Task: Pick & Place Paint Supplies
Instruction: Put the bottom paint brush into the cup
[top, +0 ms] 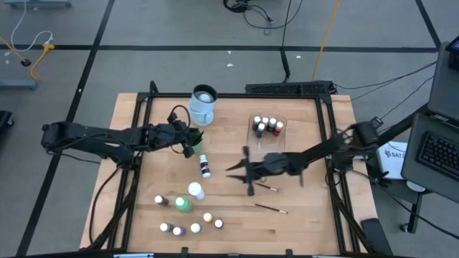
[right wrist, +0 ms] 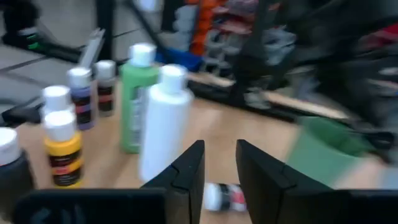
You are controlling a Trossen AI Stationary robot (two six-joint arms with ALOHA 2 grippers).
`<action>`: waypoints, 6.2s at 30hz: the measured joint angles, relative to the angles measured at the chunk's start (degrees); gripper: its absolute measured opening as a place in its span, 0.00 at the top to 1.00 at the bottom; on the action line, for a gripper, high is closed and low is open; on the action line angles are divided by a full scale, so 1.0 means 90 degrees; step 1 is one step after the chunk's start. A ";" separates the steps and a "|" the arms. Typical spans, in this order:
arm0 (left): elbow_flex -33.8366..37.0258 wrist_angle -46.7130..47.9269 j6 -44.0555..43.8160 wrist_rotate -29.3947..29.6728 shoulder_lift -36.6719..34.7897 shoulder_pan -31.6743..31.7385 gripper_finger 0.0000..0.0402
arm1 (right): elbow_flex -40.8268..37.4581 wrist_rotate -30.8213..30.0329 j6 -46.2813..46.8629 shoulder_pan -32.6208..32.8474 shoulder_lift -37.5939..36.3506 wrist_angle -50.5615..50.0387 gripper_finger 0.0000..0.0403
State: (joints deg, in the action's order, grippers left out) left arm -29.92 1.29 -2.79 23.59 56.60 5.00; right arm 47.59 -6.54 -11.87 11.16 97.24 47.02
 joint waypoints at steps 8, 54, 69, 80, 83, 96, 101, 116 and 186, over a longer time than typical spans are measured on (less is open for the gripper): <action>0.0321 -0.0354 0.0090 -0.0431 0.0002 0.0312 1.00 | -0.2029 -0.0422 -0.0096 0.0241 -0.0829 0.2422 0.84; 0.0951 -0.0254 0.0929 -0.0577 -0.3675 -0.0493 0.87 | -0.2739 -0.0457 -0.0142 0.0271 -0.0866 0.3679 0.88; 0.2136 -0.0090 0.1570 -0.1352 -0.5158 -0.0343 0.99 | -0.2734 -0.0457 -0.0044 0.0259 -0.0859 0.3543 0.88; 0.2139 0.0505 0.1689 -0.1164 -0.5303 -0.0343 0.98 | -0.1817 -0.1323 0.0101 0.0684 -0.1244 0.2098 0.88; 0.2139 0.0502 0.1835 -0.1190 -0.5302 -0.0343 0.99 | -0.0864 -0.2256 0.0402 0.0952 -0.1656 -0.0590 0.88; 0.2139 0.0481 0.2011 -0.1282 -0.5270 -0.0343 0.95 | 0.3343 -0.3629 0.3901 0.2477 -0.1231 -0.8243 0.88; 0.2139 0.0410 0.2008 -0.1280 -0.5252 -0.0343 0.98 | 0.3359 -0.3599 0.4578 0.2812 -0.0995 -0.8605 0.85; 0.2139 0.0356 0.2137 -0.1277 -0.5248 -0.0343 0.96 | 0.1960 -0.2035 0.7590 0.3453 -0.0487 -0.8778 0.49; 0.2136 0.0546 0.1967 -0.1263 -0.5248 -0.0343 0.94 | 0.0986 -0.2748 0.3832 0.2065 -0.1145 -0.4960 1.00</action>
State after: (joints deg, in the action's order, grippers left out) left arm -10.70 6.20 14.92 12.23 9.37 1.91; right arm 56.47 -31.27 22.62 29.75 86.94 2.38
